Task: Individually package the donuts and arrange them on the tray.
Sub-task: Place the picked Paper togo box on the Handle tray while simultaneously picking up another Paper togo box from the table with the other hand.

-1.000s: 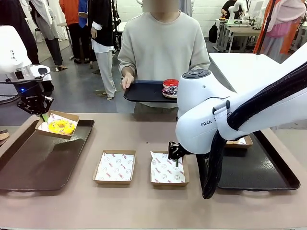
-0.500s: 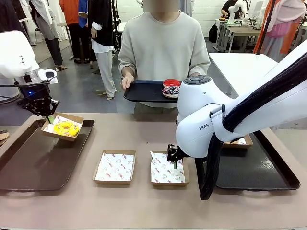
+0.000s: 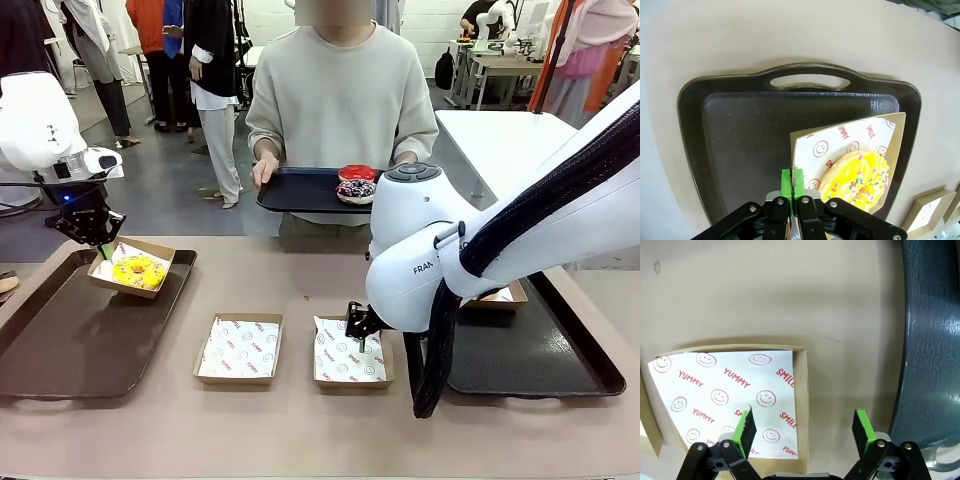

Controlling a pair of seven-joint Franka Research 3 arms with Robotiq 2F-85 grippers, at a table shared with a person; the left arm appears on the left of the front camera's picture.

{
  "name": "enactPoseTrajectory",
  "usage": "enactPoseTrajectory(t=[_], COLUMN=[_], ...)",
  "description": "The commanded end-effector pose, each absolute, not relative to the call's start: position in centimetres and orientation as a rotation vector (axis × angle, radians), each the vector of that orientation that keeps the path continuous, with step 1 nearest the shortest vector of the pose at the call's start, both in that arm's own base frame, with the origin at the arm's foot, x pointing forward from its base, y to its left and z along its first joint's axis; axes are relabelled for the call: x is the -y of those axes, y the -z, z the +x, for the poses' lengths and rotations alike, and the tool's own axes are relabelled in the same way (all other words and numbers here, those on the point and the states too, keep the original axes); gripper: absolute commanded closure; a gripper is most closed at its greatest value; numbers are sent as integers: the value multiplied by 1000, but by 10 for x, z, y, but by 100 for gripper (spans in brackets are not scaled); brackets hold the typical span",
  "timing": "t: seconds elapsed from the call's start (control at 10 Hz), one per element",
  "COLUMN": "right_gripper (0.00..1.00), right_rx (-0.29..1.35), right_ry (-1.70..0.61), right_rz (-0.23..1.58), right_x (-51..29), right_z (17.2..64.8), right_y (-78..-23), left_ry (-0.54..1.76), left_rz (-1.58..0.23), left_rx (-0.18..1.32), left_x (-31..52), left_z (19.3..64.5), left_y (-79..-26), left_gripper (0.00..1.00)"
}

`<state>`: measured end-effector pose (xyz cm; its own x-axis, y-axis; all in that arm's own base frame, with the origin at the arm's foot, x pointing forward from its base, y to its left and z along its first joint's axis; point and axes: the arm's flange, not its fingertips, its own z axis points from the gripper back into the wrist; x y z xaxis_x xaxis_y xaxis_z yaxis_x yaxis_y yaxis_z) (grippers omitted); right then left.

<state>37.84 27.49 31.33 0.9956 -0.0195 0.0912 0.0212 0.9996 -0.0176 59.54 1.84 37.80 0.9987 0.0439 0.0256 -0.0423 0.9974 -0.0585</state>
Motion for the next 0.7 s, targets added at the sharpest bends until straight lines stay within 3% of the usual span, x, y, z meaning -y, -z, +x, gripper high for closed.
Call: enactPoseTrajectory(t=[0.0, 0.1, 0.2, 0.3, 0.4, 0.5, 0.6], right_gripper=[0, 59, 60, 100, 65, 100, 100], right_rx=[112, 108, 110, 114, 111, 109, 108], right_ry=[40, 28, 26, 27, 30, 31, 38], right_rz=[14, 16, 21, 24, 26, 28, 29], right_x=[-269, -270, -270, -270, -270, -270, -269], right_z=[378, 377, 377, 377, 378, 377, 377], right_y=[-309, -308, -309, -310, -310, -310, -310], left_ry=[-61, -68, -64, -64, -61, -59, -59], left_rz=[-36, -19, -11, -1, 1, 2, 3], left_rx=[44, 41, 41, 43, 40, 34, 28], left_x=[-18, -17, -14, -13, -12, -12, -12], left_z=[600, 603, 604, 604, 605, 606, 606], left_y=[-376, -371, -370, -370, -370, -368, -368], left_gripper=[99, 99, 99, 90, 77, 46, 40])
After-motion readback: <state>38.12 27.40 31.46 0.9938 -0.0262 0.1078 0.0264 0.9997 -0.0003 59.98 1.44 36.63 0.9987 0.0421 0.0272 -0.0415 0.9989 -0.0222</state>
